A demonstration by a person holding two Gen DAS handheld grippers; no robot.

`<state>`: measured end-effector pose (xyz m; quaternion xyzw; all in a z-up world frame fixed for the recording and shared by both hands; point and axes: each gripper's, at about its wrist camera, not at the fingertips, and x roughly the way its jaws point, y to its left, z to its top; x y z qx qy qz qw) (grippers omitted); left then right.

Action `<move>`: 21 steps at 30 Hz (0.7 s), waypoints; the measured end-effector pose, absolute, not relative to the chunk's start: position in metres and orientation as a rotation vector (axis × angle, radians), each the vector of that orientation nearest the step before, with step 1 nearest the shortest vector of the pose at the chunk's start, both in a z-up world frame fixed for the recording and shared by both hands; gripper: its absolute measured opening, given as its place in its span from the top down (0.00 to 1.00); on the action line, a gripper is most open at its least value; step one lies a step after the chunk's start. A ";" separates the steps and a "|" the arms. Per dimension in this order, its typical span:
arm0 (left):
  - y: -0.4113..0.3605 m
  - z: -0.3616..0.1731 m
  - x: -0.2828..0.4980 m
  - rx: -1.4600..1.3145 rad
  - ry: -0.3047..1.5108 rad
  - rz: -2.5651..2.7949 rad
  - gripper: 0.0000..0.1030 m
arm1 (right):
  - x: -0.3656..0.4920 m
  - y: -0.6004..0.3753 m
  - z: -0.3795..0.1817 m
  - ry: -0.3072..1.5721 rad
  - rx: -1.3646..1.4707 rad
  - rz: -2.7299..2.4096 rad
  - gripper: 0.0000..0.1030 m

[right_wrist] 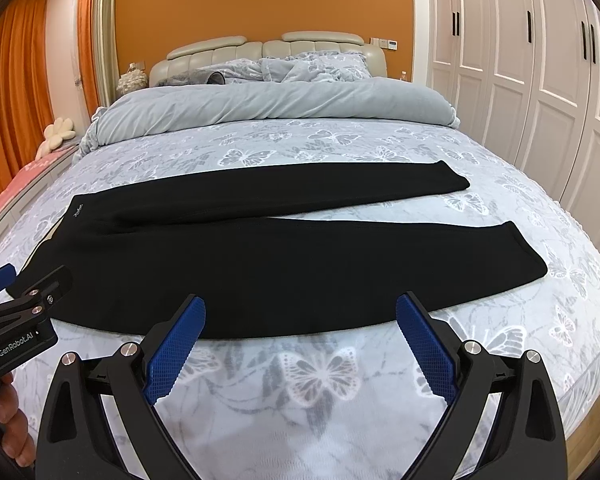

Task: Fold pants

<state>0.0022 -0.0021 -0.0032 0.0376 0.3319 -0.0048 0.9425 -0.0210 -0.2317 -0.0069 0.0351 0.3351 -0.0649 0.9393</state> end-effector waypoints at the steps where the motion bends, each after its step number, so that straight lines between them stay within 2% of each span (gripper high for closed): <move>1: -0.002 -0.003 0.002 0.077 0.677 -0.008 0.05 | -0.021 -0.230 -0.007 0.684 0.071 -0.133 0.08; 21: 0.000 -0.003 0.002 0.076 0.679 -0.010 0.05 | -0.021 -0.230 -0.007 0.683 0.072 -0.134 0.08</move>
